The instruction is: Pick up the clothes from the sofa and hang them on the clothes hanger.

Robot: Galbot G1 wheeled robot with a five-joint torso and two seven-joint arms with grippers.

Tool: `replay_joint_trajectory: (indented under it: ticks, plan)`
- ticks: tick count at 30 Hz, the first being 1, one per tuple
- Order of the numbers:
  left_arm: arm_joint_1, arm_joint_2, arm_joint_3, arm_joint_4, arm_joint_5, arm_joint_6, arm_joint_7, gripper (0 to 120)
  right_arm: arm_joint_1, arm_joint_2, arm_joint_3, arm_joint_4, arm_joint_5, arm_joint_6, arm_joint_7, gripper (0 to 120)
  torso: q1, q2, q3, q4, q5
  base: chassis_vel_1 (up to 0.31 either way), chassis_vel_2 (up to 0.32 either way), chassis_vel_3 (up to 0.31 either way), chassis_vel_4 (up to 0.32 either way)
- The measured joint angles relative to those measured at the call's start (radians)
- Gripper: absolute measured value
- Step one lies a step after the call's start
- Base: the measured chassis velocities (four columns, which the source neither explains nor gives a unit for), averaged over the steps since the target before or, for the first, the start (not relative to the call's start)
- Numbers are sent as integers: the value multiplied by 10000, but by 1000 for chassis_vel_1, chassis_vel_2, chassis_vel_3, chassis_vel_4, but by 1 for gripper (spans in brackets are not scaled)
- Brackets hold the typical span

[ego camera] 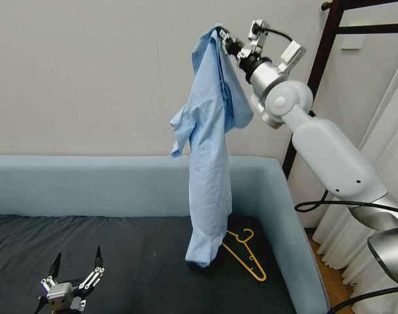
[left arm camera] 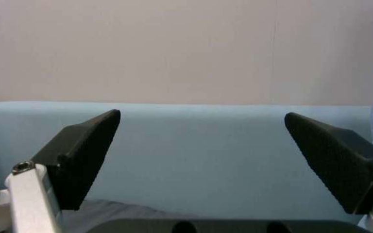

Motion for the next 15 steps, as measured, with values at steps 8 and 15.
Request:
replay_joint_trajectory:
  ticks: [8, 15]
  plan:
    - [-232, 68, 78, 267, -13, -19, -1, 100, -3626, -2053, -903, 5008, -602, -1717, 2224, 0, -2, 1, -1, -11, 8, 0, 0, 0, 0]
    - [-560, 88, 251, 583, 20, 43, -2, 100, -8508, -1368, -1894, 4515, -3938, -2453, 2708, 0, -2, 0, 1, -2, 3, 0, 0, 0, 0]
